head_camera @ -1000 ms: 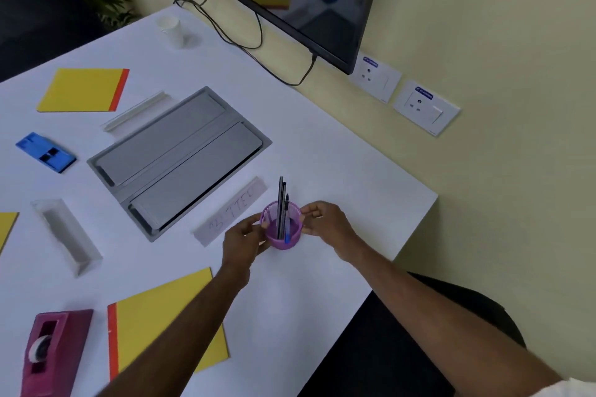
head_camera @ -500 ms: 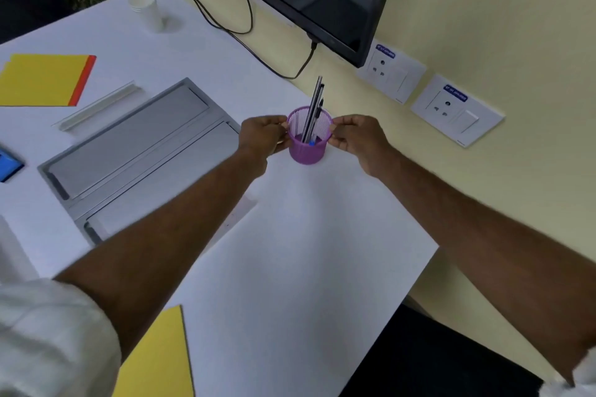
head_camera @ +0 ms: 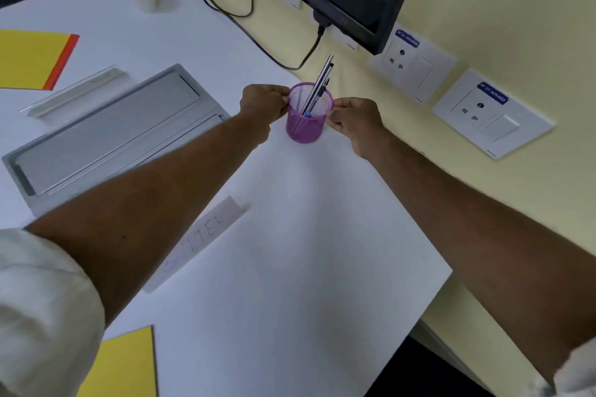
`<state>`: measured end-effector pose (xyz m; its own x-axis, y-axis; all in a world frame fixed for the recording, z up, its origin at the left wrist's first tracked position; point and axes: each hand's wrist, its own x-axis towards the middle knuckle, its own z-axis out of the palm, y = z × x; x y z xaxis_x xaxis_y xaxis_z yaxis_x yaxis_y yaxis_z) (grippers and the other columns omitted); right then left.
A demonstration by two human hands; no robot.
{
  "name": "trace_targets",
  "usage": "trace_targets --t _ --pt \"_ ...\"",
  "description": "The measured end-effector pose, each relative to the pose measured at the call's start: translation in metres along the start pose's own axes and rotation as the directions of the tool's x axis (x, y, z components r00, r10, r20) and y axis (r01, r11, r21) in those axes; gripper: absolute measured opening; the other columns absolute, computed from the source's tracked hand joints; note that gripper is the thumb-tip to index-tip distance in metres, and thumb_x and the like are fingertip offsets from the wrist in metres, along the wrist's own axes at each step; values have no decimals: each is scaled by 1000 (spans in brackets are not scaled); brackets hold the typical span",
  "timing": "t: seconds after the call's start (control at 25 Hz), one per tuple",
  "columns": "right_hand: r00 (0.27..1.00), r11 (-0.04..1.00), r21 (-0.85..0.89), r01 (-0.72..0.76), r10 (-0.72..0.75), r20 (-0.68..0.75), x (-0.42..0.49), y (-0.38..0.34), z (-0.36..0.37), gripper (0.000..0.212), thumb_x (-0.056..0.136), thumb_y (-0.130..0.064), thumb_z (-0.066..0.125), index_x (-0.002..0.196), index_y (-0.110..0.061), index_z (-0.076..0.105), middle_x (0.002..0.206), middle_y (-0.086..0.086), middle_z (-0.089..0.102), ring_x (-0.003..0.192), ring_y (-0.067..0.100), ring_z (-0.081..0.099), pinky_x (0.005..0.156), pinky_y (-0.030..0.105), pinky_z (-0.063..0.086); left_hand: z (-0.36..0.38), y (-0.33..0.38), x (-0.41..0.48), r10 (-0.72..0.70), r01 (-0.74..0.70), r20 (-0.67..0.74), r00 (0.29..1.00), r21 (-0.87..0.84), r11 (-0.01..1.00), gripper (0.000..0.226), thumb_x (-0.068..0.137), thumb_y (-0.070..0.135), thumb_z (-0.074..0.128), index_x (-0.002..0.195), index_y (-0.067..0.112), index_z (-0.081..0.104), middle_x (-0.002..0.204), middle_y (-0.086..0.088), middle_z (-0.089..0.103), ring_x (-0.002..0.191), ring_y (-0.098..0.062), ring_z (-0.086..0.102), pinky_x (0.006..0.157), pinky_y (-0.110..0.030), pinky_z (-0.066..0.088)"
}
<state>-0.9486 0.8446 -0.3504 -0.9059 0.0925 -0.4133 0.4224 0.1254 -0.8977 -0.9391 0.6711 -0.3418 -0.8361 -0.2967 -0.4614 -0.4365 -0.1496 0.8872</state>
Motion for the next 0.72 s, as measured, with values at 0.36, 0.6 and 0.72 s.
trace_targets --t 0.36,0.6,0.72 --pt "999 994 -106 35 -38 -19 -24 18 1 59 89 6 62 144 -8 47 145 9 54 127 24 56 108 41 49 -22 -13 -23 141 -160 100 985 227 961 45 103 13 51 148 8 47 151 -12 51 134 -26 54 112 -41 46" --pt "992 900 -418 121 -128 13 -101 58 13 52 96 -9 58 147 -10 44 150 8 50 137 22 49 114 34 39 -69 -48 -97 358 -453 281 891 611 649 46 107 24 44 150 9 44 158 -11 42 149 -26 36 124 -39 27" --pt "981 843 -502 192 -165 98 -146 68 30 52 99 -14 57 148 -10 41 154 7 45 143 21 42 116 31 34 -98 -68 -138 344 -452 295 892 627 634 47 107 27 44 151 11 43 160 -8 39 152 -23 30 124 -43 26"
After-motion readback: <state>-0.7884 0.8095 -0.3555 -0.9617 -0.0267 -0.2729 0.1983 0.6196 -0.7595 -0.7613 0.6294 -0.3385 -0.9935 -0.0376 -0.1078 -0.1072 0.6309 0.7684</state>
